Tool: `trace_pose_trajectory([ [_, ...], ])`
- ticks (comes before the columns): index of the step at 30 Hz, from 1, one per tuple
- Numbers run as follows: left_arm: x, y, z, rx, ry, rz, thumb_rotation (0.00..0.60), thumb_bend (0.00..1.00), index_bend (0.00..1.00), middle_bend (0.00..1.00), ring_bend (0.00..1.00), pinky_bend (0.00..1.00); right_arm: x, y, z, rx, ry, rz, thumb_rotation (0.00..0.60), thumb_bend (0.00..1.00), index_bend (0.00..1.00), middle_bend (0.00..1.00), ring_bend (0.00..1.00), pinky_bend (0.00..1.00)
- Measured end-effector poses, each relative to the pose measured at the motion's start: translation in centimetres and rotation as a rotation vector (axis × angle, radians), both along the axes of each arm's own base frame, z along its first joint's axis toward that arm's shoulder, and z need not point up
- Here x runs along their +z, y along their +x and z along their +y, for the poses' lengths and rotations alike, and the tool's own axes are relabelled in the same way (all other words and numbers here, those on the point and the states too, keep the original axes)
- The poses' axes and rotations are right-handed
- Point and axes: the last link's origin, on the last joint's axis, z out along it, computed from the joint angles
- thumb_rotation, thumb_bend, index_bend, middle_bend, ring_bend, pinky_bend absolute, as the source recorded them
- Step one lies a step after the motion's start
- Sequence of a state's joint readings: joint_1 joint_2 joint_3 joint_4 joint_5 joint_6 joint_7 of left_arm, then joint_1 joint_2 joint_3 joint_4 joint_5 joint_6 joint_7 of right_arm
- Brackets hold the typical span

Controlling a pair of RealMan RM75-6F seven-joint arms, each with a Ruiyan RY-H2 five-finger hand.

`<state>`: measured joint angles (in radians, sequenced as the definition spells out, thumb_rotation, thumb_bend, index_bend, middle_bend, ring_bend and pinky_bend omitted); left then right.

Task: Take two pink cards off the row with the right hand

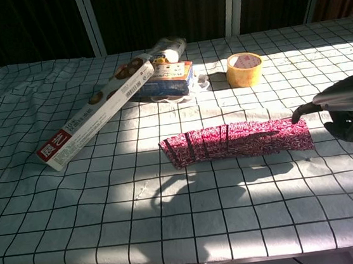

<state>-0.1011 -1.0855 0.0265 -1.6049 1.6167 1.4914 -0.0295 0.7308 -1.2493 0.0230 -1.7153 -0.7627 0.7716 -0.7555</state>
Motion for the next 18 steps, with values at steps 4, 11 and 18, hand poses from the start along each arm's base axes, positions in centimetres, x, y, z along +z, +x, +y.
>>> trace_pose_trajectory([
  [4, 0.0, 0.0, 0.0, -0.001, 0.000, -0.001, 0.600, 0.37, 0.00, 0.05, 0.00, 0.00, 0.1, -0.1, 0.2, 0.003, -0.002, 0.006, 0.600, 0.76, 0.16, 1.00, 1.00, 1.00],
  [11, 0.1, 0.0, -0.1, -0.003, 0.004, -0.002, 0.600, 0.37, 0.00, 0.05, 0.00, 0.00, -0.2, -0.5, 0.1, -0.006, 0.002, 0.012, 0.600, 0.76, 0.16, 1.00, 1.00, 1.00],
  [18, 0.0, 0.0, 0.0, 0.002, 0.003, 0.002, 0.600, 0.37, 0.00, 0.05, 0.00, 0.00, -1.0, -0.8, -0.3, -0.016, 0.021, 0.009, 0.600, 0.76, 0.16, 1.00, 1.00, 1.00],
])
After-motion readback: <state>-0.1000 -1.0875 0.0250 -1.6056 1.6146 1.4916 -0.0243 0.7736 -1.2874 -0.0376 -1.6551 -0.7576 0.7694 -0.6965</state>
